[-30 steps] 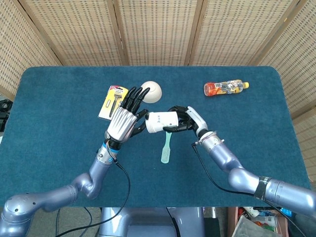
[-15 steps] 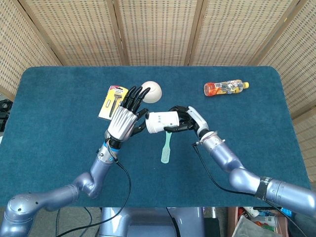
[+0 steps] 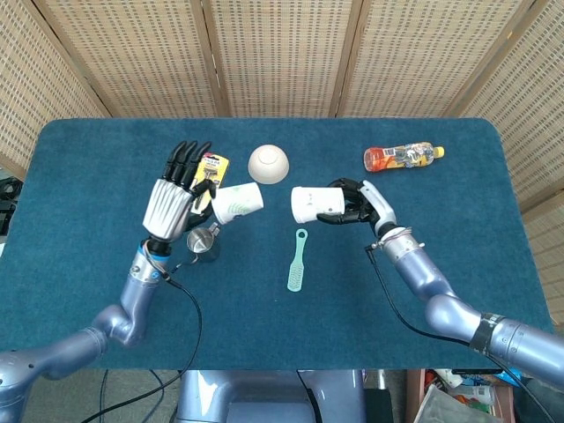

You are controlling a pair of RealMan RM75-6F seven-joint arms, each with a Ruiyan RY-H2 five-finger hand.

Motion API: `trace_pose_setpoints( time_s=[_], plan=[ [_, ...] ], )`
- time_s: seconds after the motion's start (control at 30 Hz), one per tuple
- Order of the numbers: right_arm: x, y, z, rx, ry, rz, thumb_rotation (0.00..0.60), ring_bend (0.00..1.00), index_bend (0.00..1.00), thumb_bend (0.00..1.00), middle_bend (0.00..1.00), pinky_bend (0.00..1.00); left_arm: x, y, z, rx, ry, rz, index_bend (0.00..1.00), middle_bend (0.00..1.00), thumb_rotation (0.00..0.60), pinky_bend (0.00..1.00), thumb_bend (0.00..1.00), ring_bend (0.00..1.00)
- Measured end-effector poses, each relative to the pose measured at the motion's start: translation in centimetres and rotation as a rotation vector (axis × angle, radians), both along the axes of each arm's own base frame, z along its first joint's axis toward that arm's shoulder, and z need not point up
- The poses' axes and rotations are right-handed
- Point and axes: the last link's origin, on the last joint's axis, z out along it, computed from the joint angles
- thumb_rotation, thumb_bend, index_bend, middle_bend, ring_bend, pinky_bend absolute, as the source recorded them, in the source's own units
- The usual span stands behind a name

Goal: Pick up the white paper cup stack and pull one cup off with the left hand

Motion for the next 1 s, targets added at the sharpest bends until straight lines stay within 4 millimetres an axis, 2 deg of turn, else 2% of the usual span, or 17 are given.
trace_pose_setpoints(
  time_s=[0.17, 0.4, 0.57, 0.7, 0.87, 0.9, 0.93, 0.97, 1.0],
  plan=[
    [-1.4, -0.1, 0.3, -0.014, 0.046, -0.008, 0.600, 0.46, 0.60, 0.35, 0.60, 0.67, -3.7, 0.4, 2.9, 0.029, 0.014, 0.058, 0.70, 0.07, 0.600, 0.04, 0.51, 0.02],
    [-3.6, -0.1, 0.3, -0.052, 0.172, 0.004, 0.600, 0.46, 0.60, 0.35, 0.60, 0.66, -8.5, 1.0, 6.5, 0.022, 0.145, 0.171, 0.71, 0.07, 0.600, 0.04, 0.52, 0.02],
    [-4.7, -0.1, 0.1, -0.110, 0.342, 0.065, 0.600, 0.46, 0.60, 0.35, 0.60, 0.66, -11.1, 1.2, 7.4, -0.087, 0.279, 0.270, 0.71, 0.05, 0.600, 0.01, 0.53, 0.00],
    [-5.8, 0.0, -0.3, -0.176, 0.500, 0.114, 0.600, 0.46, 0.60, 0.35, 0.60, 0.66, -13.0, 1.4, 8.2, -0.212, 0.415, 0.382, 0.71, 0.00, 0.600, 0.00, 0.55, 0.00],
    [-6.9, -0.1, -0.9, -0.233, 0.653, 0.162, 0.600, 0.46, 0.60, 0.35, 0.59, 0.67, -14.3, 1.2, 9.0, -0.337, 0.585, 0.509, 0.71, 0.00, 0.600, 0.00, 0.55, 0.00],
    [-7.1, -0.1, -1.1, -0.249, 0.688, 0.175, 0.600, 0.45, 0.59, 0.35, 0.56, 0.65, -14.4, 1.2, 9.2, -0.353, 0.615, 0.533, 0.69, 0.00, 0.600, 0.00, 0.55, 0.00],
    [-7.2, -0.1, -1.2, -0.261, 0.712, 0.184, 0.600, 0.41, 0.50, 0.30, 0.49, 0.59, -14.4, 1.1, 9.3, -0.362, 0.631, 0.549, 0.59, 0.00, 0.600, 0.00, 0.55, 0.00],
    [-7.4, -0.1, -1.3, -0.271, 0.734, 0.192, 0.600, 0.35, 0.41, 0.24, 0.42, 0.53, -14.4, 1.1, 9.4, -0.370, 0.644, 0.565, 0.47, 0.00, 0.600, 0.00, 0.52, 0.00],
    [-7.5, 0.0, -1.5, -0.280, 0.757, 0.203, 0.600, 0.24, 0.26, 0.13, 0.27, 0.40, -14.4, 1.1, 9.5, -0.380, 0.657, 0.585, 0.26, 0.00, 0.600, 0.00, 0.46, 0.00]
  ],
)
